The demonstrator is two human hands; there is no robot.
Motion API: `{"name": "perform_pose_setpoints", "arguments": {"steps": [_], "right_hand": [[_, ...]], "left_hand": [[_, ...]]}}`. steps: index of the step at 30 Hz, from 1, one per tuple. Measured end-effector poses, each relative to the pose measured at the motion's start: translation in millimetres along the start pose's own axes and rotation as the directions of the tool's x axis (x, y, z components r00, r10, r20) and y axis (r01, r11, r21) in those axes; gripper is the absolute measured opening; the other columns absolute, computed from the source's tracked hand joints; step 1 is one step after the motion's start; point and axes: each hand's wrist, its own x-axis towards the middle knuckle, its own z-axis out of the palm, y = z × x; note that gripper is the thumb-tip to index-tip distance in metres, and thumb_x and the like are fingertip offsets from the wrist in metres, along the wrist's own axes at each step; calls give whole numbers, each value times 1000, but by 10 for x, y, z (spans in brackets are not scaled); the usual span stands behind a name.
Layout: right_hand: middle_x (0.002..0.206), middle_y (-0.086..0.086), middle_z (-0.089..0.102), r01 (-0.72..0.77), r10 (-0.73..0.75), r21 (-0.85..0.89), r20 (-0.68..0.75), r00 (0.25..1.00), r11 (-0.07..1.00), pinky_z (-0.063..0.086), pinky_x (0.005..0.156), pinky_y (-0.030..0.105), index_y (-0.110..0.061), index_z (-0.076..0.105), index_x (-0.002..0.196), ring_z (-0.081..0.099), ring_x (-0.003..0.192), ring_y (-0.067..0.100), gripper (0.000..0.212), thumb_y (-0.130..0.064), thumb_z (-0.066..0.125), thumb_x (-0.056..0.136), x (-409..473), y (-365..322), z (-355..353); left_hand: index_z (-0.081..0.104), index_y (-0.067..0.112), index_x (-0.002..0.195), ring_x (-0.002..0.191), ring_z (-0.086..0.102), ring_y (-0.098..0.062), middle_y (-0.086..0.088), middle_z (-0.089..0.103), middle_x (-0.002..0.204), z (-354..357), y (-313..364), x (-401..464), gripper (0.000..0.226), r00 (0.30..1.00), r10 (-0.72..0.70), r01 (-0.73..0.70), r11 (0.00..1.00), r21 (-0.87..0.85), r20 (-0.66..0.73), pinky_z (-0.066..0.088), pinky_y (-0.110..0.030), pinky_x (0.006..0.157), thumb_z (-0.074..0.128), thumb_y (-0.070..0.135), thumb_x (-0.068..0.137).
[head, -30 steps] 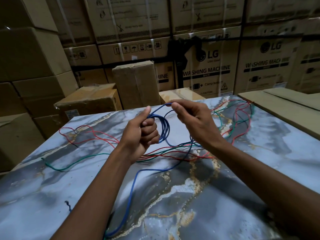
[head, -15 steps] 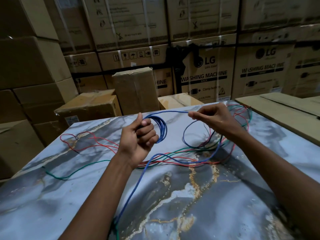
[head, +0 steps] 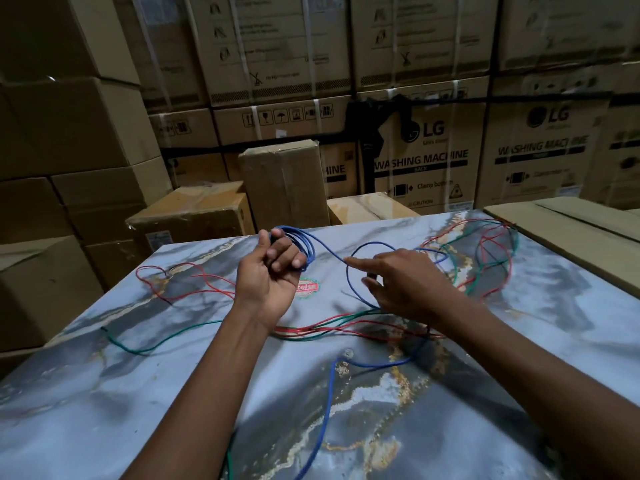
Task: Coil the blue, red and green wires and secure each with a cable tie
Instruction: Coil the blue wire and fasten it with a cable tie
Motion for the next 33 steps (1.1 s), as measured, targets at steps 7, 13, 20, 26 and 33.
{"name": "perform_pose_setpoints", "arguments": {"steps": [7,13,20,26,33], "right_hand": [[111,4,77,-35,30,69,82,996,997,55,79,42,-37,52,146,69,103,34,44,-30,55,103,-60,48,28],[85,1,74,129,-114,96,-145,983,987,54,52,41,-29,68,132,65,64,30,44,-12,58,92,-35,-63,-72],[76,0,64,265,-270,-81,-61,961,961,39,63,34,-26,78,104,61,70,27,35,-13,55,82,8,-298,-99],[83,-1,58,226,-227,178,-16,974,958,37,70,38,-28,75,105,53,83,22,33,-18,48,89,-1,-465,-157],[76,1,65,212,-84,382,-324,942,900,41,64,29,-13,80,102,55,69,18,14,-9,70,93,16,-459,-222]], "left_hand": [[44,16,73,37,27,-8,6,33,47,-241,391,120,39,947,168,-231,949,-214,-273,29,-23,56,28,15,108],[45,16,76,36,26,-8,7,33,47,-299,380,131,35,894,194,-265,956,-127,-404,30,-23,55,30,15,107],[46,17,82,41,30,-6,9,35,52,-89,123,61,33,980,122,-105,988,112,-159,36,-22,52,31,28,109],[49,11,87,50,49,-12,0,53,60,72,-216,-29,31,997,24,8,903,429,-70,44,-27,62,33,26,108],[52,7,87,58,54,-12,-2,58,63,59,-271,-49,33,1000,21,-10,807,590,-11,49,-21,58,33,24,109]]}}
